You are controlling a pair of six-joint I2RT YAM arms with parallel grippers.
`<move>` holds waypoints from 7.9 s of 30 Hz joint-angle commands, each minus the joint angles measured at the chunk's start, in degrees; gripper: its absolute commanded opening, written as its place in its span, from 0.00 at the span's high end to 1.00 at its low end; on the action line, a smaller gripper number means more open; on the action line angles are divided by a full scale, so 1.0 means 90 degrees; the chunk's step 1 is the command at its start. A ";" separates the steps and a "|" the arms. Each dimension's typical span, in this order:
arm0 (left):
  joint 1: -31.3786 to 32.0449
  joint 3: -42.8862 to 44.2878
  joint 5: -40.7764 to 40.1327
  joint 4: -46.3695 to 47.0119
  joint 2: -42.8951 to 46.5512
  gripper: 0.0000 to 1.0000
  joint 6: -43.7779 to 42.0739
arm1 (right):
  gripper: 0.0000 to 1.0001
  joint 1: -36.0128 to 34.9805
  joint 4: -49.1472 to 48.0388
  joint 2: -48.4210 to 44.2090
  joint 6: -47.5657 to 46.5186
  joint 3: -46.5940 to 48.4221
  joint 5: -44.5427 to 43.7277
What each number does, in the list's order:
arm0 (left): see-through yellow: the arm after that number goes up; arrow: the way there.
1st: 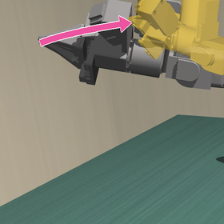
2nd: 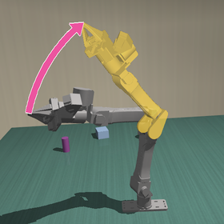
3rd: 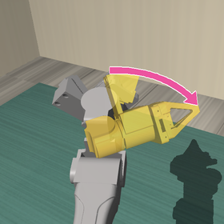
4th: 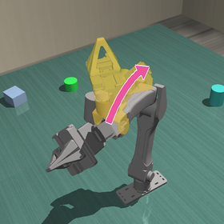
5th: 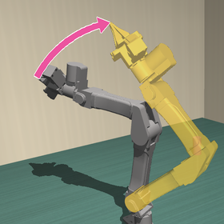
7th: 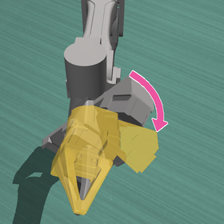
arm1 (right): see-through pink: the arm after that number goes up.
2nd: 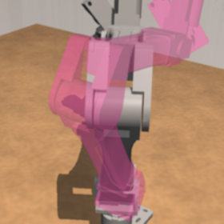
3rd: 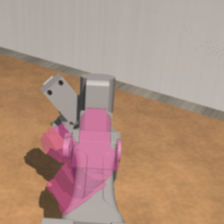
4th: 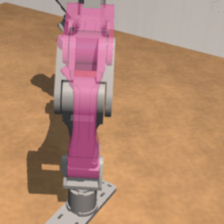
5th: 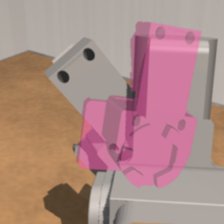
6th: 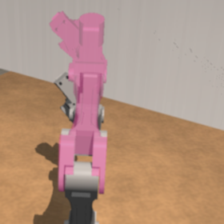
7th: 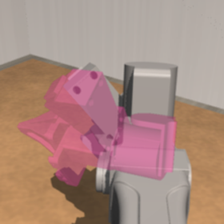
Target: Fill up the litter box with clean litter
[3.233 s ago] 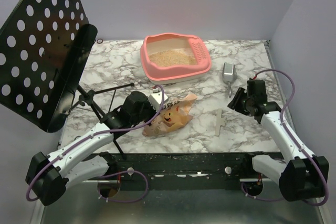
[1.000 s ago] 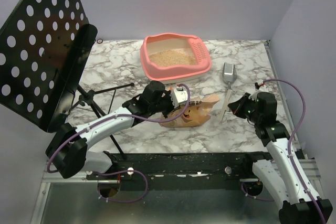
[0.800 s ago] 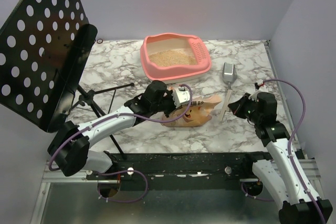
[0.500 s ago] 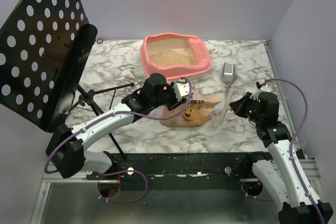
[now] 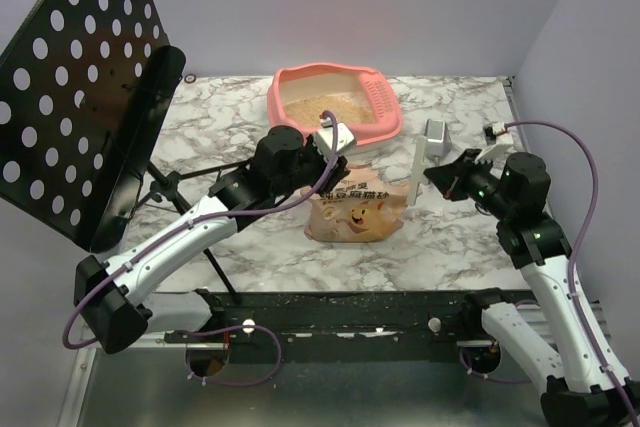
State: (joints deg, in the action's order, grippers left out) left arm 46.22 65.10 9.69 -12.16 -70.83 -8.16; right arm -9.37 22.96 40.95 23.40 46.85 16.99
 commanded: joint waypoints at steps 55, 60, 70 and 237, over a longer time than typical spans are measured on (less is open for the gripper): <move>-0.1786 -0.2019 0.3982 0.5179 0.0877 0.42 0.5653 | 1.00 -0.2690 -0.1887 0.1632 -0.0237 0.1220 0.2379; -0.1786 -0.2097 0.3942 0.5306 0.0936 0.44 0.5653 | 1.00 -0.2739 -0.2170 0.1651 -0.0003 0.1084 0.2555; -0.1786 -0.2175 0.3981 0.5531 0.1014 1.00 0.5624 | 1.00 -0.2787 -0.2191 0.1563 0.0037 0.0986 0.2585; 0.0343 -0.1491 -0.0745 -0.0172 0.0164 1.00 -0.0450 | 1.00 -0.2504 0.2439 0.3067 -0.7658 0.1895 0.0534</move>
State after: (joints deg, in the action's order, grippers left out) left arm 49.36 51.59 6.00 -14.98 -72.88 -12.34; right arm -32.16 40.60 67.51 -42.70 65.06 23.40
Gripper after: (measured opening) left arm 0.010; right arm 0.035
